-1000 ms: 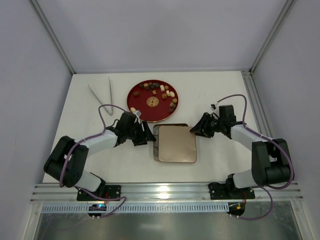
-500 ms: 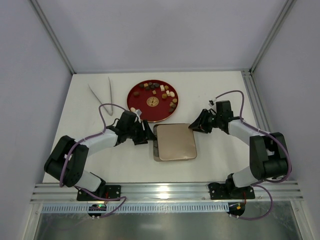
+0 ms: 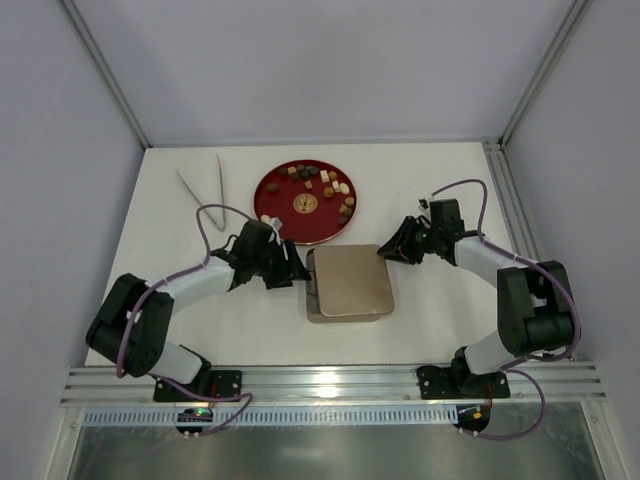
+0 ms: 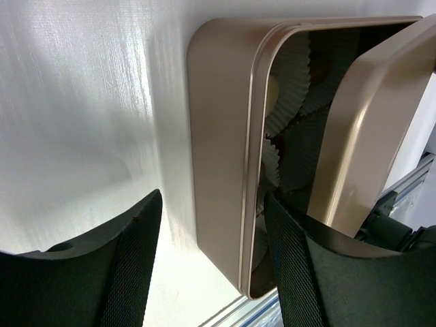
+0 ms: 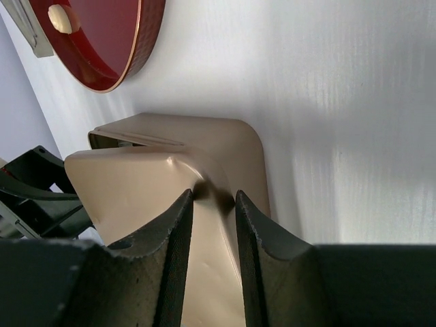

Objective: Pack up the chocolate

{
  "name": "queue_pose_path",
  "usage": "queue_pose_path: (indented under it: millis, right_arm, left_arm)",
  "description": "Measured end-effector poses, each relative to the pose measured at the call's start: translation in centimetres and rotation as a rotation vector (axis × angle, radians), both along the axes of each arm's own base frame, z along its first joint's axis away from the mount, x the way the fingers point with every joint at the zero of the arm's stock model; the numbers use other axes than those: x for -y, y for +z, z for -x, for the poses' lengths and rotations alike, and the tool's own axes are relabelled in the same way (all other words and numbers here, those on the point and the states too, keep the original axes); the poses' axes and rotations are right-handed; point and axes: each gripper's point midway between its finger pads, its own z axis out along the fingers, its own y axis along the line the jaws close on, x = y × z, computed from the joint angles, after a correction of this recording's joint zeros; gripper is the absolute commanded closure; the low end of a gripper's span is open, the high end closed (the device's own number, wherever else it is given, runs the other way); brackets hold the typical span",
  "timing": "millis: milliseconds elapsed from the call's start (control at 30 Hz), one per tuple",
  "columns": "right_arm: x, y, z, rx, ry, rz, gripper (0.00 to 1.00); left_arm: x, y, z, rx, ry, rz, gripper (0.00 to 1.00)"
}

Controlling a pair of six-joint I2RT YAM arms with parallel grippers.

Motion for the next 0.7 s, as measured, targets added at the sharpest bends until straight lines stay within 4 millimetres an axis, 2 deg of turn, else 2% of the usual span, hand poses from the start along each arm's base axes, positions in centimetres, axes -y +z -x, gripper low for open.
queue_pose_path:
  millis: [700]
  right_arm:
    - [0.4,-0.5,0.2,-0.037,-0.056,0.038,0.66]
  left_arm:
    - [-1.1,3.9,-0.7,0.093,0.023,0.036,0.38]
